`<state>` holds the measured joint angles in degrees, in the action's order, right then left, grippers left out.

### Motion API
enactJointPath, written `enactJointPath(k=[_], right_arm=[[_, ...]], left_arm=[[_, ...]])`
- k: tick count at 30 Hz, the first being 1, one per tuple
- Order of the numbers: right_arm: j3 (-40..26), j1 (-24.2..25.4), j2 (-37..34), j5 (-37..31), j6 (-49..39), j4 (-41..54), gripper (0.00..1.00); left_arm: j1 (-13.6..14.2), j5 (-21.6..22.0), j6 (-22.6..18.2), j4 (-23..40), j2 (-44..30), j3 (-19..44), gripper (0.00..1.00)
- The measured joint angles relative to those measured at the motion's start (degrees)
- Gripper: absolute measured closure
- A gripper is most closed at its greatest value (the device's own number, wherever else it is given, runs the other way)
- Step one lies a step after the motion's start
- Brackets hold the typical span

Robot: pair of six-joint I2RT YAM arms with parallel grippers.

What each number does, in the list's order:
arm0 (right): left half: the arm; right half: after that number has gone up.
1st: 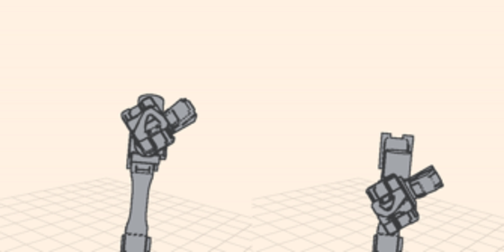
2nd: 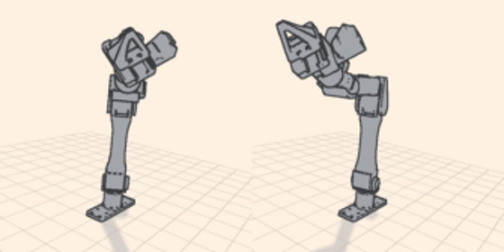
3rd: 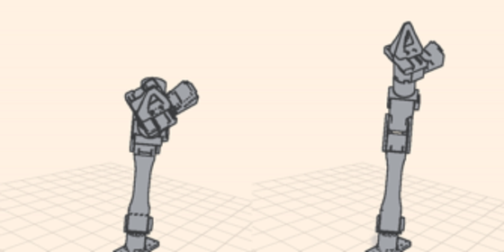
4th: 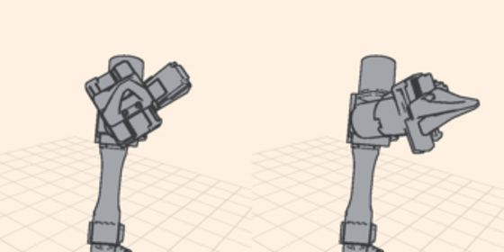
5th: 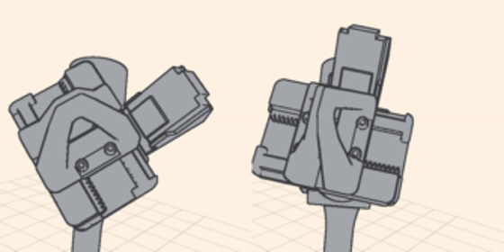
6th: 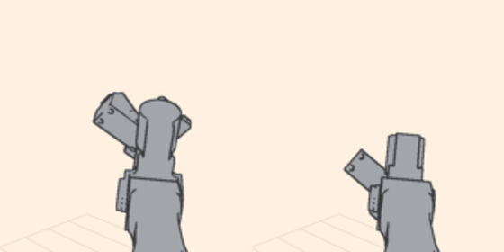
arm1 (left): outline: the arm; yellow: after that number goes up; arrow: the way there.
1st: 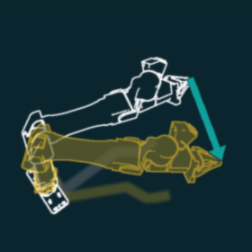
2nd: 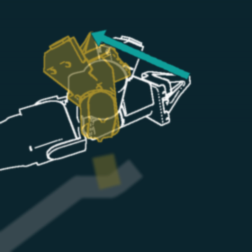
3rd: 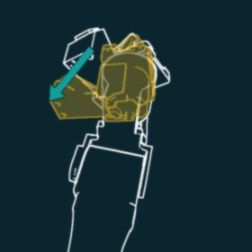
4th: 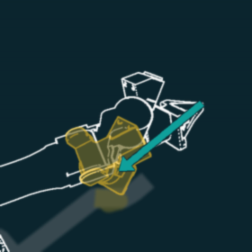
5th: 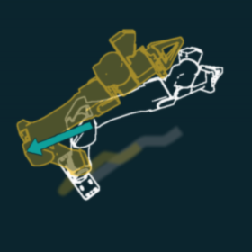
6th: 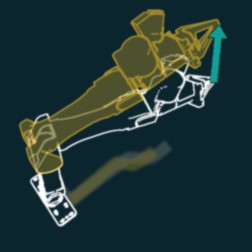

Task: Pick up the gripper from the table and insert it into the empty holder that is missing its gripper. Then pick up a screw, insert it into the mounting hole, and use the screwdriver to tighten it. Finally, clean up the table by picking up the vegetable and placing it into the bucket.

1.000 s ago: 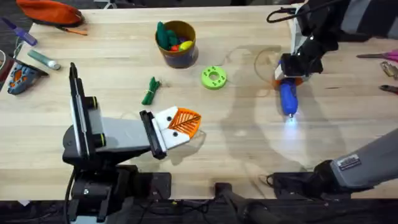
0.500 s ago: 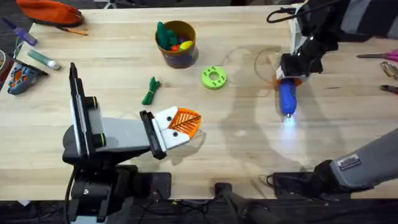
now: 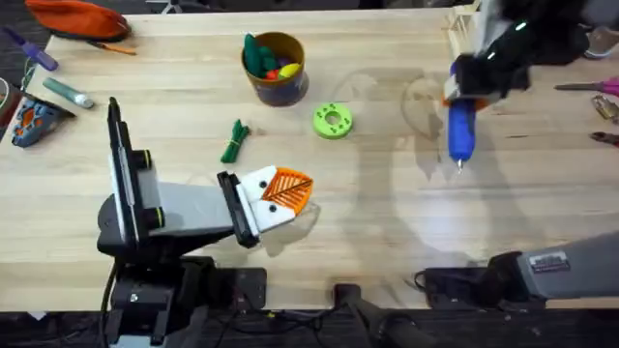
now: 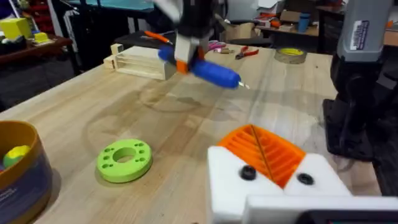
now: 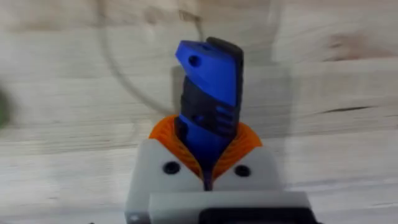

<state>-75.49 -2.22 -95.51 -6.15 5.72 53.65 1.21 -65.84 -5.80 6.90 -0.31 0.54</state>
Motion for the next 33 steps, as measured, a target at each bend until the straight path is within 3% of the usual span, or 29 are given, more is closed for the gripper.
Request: enactJointPath(k=[9,19,27,28,33], right_arm=[[-3.8,-0.5,15.6,1.7,0.0,0.2,0.978],[-5.2,-4.9,28.7,12.8,0.0,-10.2,0.978],[-5.3,-7.4,33.3,31.0,0.5,-22.2,0.978],[-5.3,-7.4,33.8,41.8,1.8,-28.0,0.978],[-5.3,-9.2,33.7,53.8,2.7,-34.4,0.978]], left_arm=[[0.0,0.0,0.0,0.0,0.0,0.0,0.985],[0.0,0.0,0.0,0.0,0.0,0.0,0.985],[0.0,0.0,0.0,0.0,0.0,0.0,0.985],[0.0,0.0,0.0,0.0,0.0,0.0,0.985],[0.0,0.0,0.0,0.0,0.0,0.0,0.985]])
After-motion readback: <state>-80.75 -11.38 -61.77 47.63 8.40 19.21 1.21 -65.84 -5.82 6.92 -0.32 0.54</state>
